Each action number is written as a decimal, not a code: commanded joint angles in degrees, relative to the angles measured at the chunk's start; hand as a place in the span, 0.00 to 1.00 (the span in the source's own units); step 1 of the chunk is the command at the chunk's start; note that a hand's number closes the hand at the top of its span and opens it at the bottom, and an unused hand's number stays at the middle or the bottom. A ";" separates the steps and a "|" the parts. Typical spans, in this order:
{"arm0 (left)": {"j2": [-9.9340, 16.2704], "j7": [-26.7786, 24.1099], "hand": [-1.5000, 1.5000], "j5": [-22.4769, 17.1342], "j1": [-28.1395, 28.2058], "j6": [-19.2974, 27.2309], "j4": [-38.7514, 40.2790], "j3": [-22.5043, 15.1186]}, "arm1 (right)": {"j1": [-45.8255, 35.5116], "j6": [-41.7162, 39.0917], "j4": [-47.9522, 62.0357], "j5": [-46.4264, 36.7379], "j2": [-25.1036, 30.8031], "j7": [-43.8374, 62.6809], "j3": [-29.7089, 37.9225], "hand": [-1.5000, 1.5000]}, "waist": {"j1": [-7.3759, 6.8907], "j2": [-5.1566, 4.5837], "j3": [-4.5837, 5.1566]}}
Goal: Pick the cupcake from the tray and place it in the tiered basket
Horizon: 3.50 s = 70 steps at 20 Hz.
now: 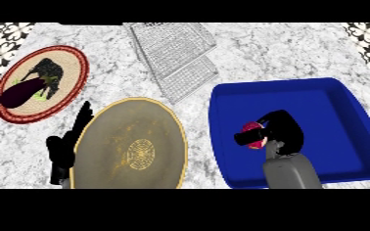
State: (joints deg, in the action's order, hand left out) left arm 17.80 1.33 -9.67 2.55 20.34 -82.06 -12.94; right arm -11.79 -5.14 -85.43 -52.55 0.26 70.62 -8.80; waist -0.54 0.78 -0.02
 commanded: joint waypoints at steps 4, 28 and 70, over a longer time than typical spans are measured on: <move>-3.35 0.08 0.50 1.77 0.66 -0.07 1.42 -2.69 | -3.96 2.63 7.00 -5.57 -0.24 9.02 -7.85 1.00 | -0.19 -0.89 0.04; -1.73 1.72 0.50 1.18 1.88 -1.61 0.68 0.03 | -19.06 8.26 -17.69 -24.12 -0.20 14.58 -23.66 1.00 | 1.71 1.21 0.37; -5.70 0.40 0.50 4.62 -0.84 -3.09 2.32 -1.73 | -58.76 11.64 30.11 -17.15 -0.23 10.44 3.23 1.00 | -2.64 -1.53 0.12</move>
State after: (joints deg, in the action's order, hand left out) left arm 14.50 1.50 -5.83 0.74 17.28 -81.49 -12.02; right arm -70.37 -1.20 -59.66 -70.03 0.60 70.45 -6.32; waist -3.99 -0.56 -0.31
